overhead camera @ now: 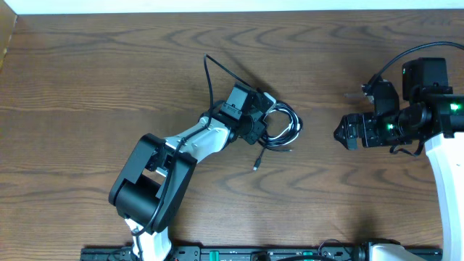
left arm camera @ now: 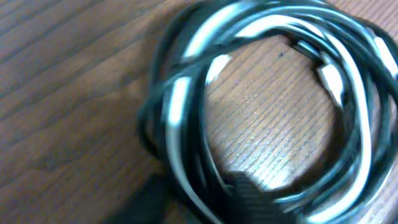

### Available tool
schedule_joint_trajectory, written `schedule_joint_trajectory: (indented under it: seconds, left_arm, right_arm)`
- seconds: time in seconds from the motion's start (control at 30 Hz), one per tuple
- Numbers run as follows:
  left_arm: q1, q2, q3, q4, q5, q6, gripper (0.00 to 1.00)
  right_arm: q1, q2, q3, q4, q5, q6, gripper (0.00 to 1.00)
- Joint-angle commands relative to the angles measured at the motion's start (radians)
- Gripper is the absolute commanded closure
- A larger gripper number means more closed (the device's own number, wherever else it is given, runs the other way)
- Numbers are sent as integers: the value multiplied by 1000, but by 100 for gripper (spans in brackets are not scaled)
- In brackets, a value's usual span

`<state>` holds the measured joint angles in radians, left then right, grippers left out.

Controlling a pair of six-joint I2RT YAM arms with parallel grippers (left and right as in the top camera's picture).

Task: Untangle cables
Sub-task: 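Grasp the black-and-white cable coil with the left gripper and lift it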

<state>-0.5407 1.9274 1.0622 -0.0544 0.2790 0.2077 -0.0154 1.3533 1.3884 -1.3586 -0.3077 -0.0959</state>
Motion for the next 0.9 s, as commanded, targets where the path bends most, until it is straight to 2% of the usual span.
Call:
schedule_joint_trajectory:
  seconds: [0.0,0.23,0.33,0.63,0.87]
  left_arm:
    - [-6,14,19,-4,-12,-31,92]
    - [-6,-5,19,-25,-165,-74,93]
    - [-6,-49,19,-47,-177,-71,92]
    - [-6,-291,19,-85,-174,-128,92]
    - [-6,-425,19,-128,-88,-177,93]
  right_arm:
    - [-3,5,8,-7,-14,-14,1]
    - [-3,5,8,-21,-13,-14,1]
    - [-3,6,8,-11,-13,-14,1]
    - [-3,6,2,26,-14,-14,1]
    - [-3,6,-2,43,-94,-14,1]
